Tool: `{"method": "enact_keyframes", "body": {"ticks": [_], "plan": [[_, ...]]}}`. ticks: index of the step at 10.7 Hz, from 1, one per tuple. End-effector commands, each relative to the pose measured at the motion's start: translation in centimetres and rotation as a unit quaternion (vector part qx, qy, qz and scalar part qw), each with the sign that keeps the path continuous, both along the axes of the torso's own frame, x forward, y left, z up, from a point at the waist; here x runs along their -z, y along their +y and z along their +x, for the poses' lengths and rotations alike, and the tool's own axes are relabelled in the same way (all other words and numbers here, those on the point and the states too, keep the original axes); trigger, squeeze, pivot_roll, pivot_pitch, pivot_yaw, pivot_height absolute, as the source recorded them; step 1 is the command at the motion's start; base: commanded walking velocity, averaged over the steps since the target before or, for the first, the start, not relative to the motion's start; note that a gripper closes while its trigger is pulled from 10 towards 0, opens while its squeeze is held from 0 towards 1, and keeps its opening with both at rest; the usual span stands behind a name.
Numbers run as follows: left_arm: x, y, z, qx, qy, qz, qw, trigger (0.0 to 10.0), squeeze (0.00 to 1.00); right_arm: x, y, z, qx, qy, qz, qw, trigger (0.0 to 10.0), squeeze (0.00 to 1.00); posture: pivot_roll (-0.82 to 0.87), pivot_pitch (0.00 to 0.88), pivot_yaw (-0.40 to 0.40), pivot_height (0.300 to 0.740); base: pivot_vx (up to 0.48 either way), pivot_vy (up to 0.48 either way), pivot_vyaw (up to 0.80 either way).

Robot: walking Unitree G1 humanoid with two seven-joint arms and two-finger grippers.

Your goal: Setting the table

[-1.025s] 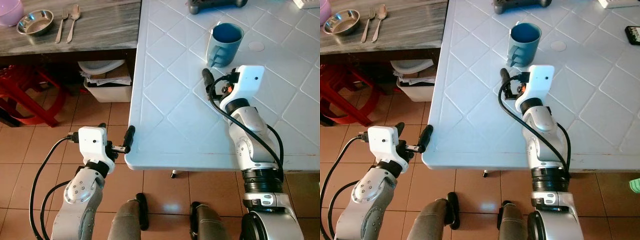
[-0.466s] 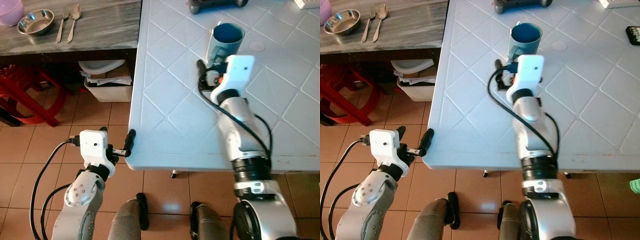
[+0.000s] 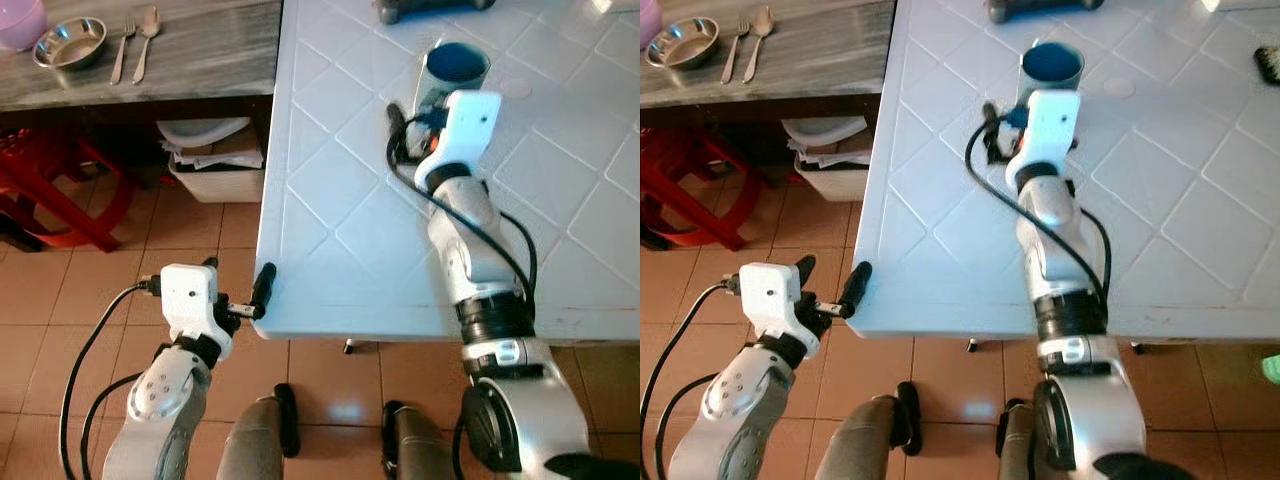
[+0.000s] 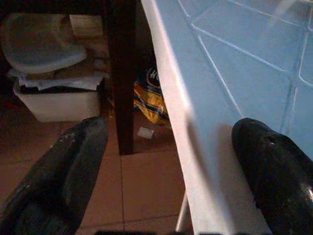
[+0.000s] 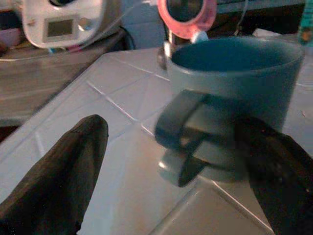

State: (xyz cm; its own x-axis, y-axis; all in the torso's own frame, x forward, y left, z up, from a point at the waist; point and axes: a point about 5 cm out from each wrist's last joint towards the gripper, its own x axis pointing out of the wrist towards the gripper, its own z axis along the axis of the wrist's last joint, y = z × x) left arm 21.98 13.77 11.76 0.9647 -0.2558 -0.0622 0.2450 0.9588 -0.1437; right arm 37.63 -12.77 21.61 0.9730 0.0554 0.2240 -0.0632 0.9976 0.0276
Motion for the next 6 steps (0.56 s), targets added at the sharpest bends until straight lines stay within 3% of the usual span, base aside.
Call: {"method": "enact_keyframes", "body": {"ticks": [1, 3, 4, 6], "plan": [[0.18, 0.17, -0.54, 0.006, 0.011, 0.007, 1.0, 10.0, 0.0, -0.13, 0.28, 0.22, 0.007, 0.0, 0.002, 1.0, 10.0, 0.0, 0.11, 0.323, 0.124, 0.74, 0.0, 0.0, 0.0], [0.14, 0.09, -0.78, 0.012, 0.015, 0.006, 1.0, 10.0, 0.0, -0.19, 0.74, 0.52, 0.013, 0.002, 0.007, 1.0, 10.0, 0.0, 0.12, 0.332, 0.126, 0.74, 0.0, 0.0, 0.0], [0.1, 0.09, -0.88, 0.013, 0.016, 0.006, 1.0, 10.0, 0.0, -0.43, 0.71, 0.7, 0.017, -0.003, 0.014, 1.0, 0.0, 0.0, 0.12, 0.338, 0.127, 0.74, 0.0, 0.0, 0.0], [0.04, 0.08, -0.9, 0.014, 0.018, 0.006, 1.0, 10.0, 0.0, -0.75, 0.41, 0.95, 0.027, -0.008, 0.013, 1.0, 0.0, 0.0, 0.12, 0.338, 0.126, 0.74, 0.0, 0.0, 0.0]]}}
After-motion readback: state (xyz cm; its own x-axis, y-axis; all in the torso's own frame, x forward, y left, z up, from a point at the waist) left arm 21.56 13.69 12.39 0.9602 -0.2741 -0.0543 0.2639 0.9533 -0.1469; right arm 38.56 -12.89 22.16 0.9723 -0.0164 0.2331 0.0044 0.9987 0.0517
